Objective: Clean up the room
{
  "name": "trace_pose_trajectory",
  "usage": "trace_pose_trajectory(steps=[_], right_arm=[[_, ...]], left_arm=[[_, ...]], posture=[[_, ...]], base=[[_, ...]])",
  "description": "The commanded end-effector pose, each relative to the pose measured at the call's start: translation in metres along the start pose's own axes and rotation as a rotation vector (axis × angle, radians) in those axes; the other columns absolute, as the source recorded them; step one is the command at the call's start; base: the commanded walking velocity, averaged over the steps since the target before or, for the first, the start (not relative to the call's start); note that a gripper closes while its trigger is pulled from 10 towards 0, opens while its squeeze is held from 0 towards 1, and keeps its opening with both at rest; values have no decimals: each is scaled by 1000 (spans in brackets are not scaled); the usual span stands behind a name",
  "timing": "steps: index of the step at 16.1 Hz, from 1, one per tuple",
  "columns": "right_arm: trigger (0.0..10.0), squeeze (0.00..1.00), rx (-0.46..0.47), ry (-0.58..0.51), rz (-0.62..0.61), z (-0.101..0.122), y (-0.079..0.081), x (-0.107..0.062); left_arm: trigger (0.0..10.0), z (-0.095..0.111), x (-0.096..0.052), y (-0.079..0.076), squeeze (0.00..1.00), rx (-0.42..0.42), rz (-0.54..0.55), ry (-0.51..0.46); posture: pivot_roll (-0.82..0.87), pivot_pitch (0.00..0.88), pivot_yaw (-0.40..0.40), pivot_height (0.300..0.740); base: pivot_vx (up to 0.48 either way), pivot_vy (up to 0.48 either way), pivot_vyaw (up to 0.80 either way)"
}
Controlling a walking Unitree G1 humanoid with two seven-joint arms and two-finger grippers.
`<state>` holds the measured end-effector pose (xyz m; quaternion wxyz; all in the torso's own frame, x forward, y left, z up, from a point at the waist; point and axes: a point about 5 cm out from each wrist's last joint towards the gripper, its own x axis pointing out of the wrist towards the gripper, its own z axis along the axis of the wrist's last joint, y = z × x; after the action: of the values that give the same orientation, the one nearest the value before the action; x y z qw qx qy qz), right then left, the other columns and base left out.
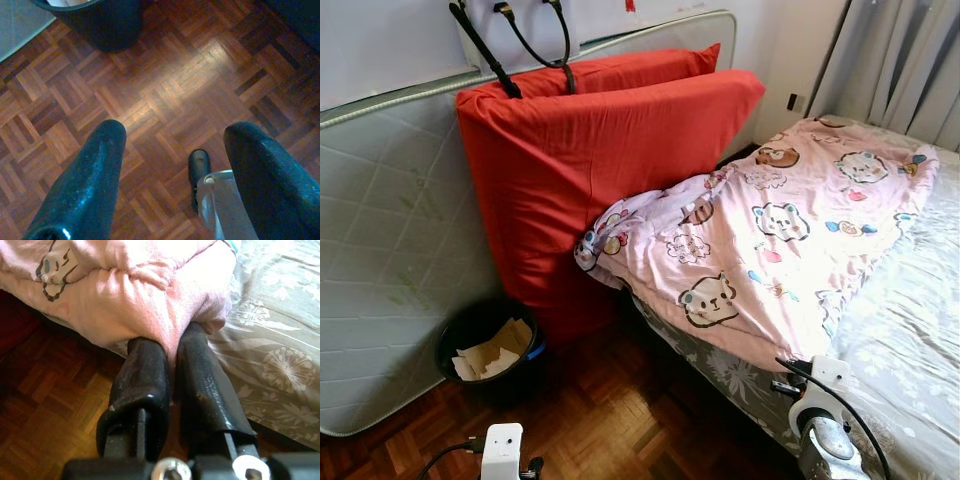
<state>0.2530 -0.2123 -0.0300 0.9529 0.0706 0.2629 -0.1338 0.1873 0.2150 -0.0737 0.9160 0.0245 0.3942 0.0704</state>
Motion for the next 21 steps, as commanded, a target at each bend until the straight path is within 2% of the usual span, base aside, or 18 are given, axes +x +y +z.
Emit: trace_pose_trajectory(steps=[1, 2, 4, 8, 9, 10, 17, 18, 19, 21], right_arm=[[10000, 27, -6, 22, 4, -3, 0, -1], [10000, 812, -14, 41, 20, -6, 2, -1], [10000, 816, -16, 56, 33, -9, 5, -2], [10000, 757, -32, 112, 63, -20, 9, -5], [10000, 275, -35, 129, 70, -23, 10, -6], [10000, 0, -36, 145, 77, -26, 10, -7], [10000, 0, -35, 245, 122, -56, 12, -20], [10000, 0, -16, 278, 126, -65, 12, -25], [10000, 0, -35, 330, 132, -79, 10, -33], [10000, 0, -27, 397, 80, -95, 2, -43]], left_arm=[[10000, -1, 0, 2, 0, 22, -1, 8], [10000, 0, 0, 1, 0, 26, -4, 7], [10000, 0, 0, -1, 0, 27, -5, 5], [10000, 1, 1, -4, 0, 27, -10, -1], [10000, 1, 1, -4, 0, 26, -10, -3], [10000, 2, 1, -3, 0, 25, -10, -5], [10000, 5, 2, -4, 0, 23, -13, -10], [10000, 5, 2, -5, 0, 20, -15, -12], [10000, 6, 2, -7, 0, 19, -17, -14], [10000, 7, 2, -7, 0, 16, -19, -16]], posture=[[45, 0, 2, 740], [46, 0, 1, 740], [47, 0, -1, 740], [45, 0, -1, 740], [45, 0, -2, 740], [46, 0, -3, 740], [41, 0, -2, 740], [39, 0, -2, 740], [40, 0, -2, 740], [44, 0, -4, 740]], base=[[0, 0, 0], [0, 0, 0], [0, 0, 0], [0, 0, 0], [0, 0, 0], [0, 0, 0], [0, 0, 0], [0, 0, 0], [0, 0, 0], [0, 0, 0]])
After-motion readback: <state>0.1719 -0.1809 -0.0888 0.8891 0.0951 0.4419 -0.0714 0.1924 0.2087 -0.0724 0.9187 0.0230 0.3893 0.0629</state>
